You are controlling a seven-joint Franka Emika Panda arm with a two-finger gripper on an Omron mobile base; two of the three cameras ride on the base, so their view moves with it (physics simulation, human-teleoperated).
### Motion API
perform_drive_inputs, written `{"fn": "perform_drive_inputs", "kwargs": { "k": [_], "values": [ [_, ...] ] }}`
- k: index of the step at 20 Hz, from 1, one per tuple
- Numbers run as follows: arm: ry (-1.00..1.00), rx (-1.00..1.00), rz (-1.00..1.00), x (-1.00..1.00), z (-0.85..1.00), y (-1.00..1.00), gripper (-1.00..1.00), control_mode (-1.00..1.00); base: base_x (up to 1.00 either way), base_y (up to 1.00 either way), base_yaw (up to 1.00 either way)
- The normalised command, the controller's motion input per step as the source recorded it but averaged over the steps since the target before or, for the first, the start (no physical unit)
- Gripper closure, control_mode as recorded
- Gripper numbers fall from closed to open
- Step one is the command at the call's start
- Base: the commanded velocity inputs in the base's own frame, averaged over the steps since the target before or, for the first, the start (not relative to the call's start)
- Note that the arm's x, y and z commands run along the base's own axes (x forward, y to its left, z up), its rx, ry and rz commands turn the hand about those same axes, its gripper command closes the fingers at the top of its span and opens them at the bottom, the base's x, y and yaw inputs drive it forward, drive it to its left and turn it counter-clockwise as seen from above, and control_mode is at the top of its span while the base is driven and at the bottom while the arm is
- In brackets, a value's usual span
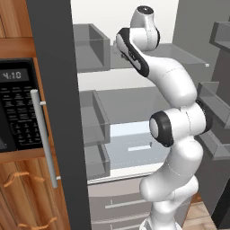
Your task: Grab the onion and lemon from the fridge, place them in the blender, close the lid, and turn on the blender to create a marinade.
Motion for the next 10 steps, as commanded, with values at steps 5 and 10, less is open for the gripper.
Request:
{"fn": "perform_drive_inputs", "kwargs": {
  "k": [5, 10],
  "values": [
    [-0.12, 0.00, 0.01, -0.11, -0.12, 0.03, 1.00, -1.00, 0.00, 0.00, 0.00],
    [-0.22, 0.00, 0.04, -0.38, -0.19, 0.06, 1.00, -1.00, 0.00, 0.00, 0.00]
  ]
}}
